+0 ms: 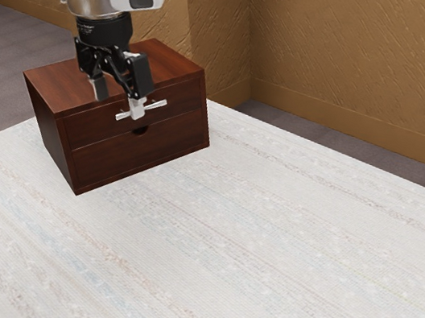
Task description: Pull the drawer handle with one arm to open the drawer
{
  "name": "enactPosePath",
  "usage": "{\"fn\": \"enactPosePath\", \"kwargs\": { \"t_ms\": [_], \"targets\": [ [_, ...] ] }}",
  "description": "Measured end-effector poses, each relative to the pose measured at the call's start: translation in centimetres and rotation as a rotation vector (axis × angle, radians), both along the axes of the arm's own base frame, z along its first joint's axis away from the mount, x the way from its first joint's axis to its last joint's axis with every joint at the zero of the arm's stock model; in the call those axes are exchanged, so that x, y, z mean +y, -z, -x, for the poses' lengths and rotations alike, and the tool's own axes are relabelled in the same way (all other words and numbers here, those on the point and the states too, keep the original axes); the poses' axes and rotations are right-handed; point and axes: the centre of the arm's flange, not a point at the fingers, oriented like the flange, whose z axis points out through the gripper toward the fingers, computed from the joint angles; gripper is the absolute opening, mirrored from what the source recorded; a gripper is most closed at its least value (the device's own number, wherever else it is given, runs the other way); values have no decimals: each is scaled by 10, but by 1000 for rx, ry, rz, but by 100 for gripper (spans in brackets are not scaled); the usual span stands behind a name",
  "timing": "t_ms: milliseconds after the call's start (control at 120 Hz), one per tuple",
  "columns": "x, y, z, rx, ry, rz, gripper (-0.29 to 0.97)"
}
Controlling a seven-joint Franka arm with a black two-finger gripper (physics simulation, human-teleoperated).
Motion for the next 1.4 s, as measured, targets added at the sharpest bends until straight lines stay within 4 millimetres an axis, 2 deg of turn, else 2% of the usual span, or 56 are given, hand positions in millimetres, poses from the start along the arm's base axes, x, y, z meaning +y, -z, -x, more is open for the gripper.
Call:
{"fn": "enactPosePath", "kwargs": {
  "t_ms": [217, 250, 267, 283, 317, 342, 367, 392, 525, 692, 750, 817, 883, 942, 1008, 1092, 1125, 1150, 1208, 1275, 1333, 1400],
  "targets": [
    [1, -1, 0, -4, 46, -1, 68],
    [2, -6, 3, -14, 49, 6, 68],
    [3, -16, 8, -32, 48, 8, 68],
    [4, -34, 18, -67, 47, 6, 68],
    [1, -86, 51, -172, 45, -10, 68],
    [-2, -118, 75, -235, 44, -22, 68],
    [-4, -140, 95, -279, 41, -32, 68],
    [-7, -153, 110, -304, 40, -39, 68],
    [-49, -181, 145, -337, 126, -36, 68],
    [-52, -184, 158, -311, 133, -40, 68],
    [-50, -181, 158, -298, 131, -40, 68],
    [-51, -170, 146, -266, 138, -34, 68],
    [-55, -141, 124, -189, 148, -35, 68],
    [-82, -101, 117, -113, 185, -52, 68],
    [-111, -60, 143, -76, 212, -95, 68],
    [-157, -7, 193, -80, 272, -172, 68],
    [-166, 8, 208, -95, 298, -178, 68],
    [-167, 13, 214, -113, 308, -168, 68],
    [-147, 13, 221, -159, 334, -75, 68],
    [-131, 18, 206, -170, 333, -5, 68],
    [-132, 22, 191, -174, 322, 9, 68],
    [-141, 20, 185, -188, 310, 14, 68]
  ]
}}
